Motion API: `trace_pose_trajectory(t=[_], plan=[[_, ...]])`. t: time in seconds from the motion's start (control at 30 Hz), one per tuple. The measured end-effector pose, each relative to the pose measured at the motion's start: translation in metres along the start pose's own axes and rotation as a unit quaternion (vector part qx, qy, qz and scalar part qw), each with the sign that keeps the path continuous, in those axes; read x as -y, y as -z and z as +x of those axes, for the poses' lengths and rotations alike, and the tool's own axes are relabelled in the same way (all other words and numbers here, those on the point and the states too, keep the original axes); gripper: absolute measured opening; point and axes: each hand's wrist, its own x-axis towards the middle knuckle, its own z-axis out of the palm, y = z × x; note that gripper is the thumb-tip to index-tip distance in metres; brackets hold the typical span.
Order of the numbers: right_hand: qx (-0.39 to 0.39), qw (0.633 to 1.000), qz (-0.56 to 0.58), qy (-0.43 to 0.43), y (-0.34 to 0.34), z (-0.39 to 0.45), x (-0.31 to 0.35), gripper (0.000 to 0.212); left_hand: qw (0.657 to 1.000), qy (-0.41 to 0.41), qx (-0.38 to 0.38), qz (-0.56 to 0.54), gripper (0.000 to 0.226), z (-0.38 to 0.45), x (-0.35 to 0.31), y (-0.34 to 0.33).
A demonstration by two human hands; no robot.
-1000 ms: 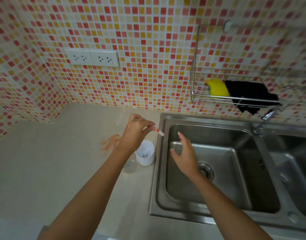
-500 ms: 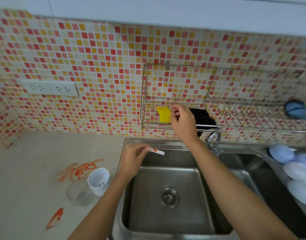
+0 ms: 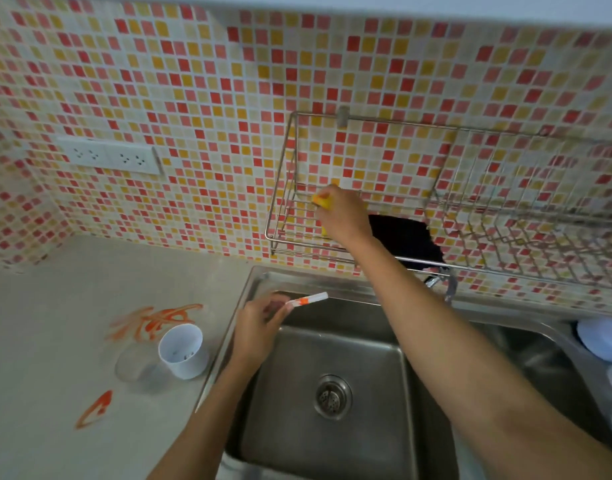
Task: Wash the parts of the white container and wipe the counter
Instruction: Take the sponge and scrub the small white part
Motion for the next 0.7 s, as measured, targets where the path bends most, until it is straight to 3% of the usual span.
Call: trace_pose_trajectory(t=[0.17,0.23,0.43,0.6,0.7], plan=[[-0.218,0.962,0.141,0.083,0.041,-0.089,0.002,0.034,0.999,0.044,0.000,-0.023,0.011,-0.016,-0.001,-0.016],[-0.262,0.944,0.165,0.112,0.040,-0.135,-0.010,0.035,0.999,0.042,-0.009,-0.025,0.013,-0.024,-0.005,-0.022],[-0.149,0.972,0.168,0.075,-0.023,-0.218,-0.056,0.036,0.999,0.016,-0.010,-0.029,0.019,-0.043,-0.013,-0.025],[-0.155,0.981,0.119,0.002,-0.056,-0.220,-0.060,0.032,0.996,0.007,0.033,-0.078,0.014,-0.036,-0.021,-0.018],[-0.155,0.982,0.104,0.028,-0.069,-0.219,-0.050,0.035,0.991,0.000,0.053,-0.121,0.016,-0.027,-0.022,-0.014]])
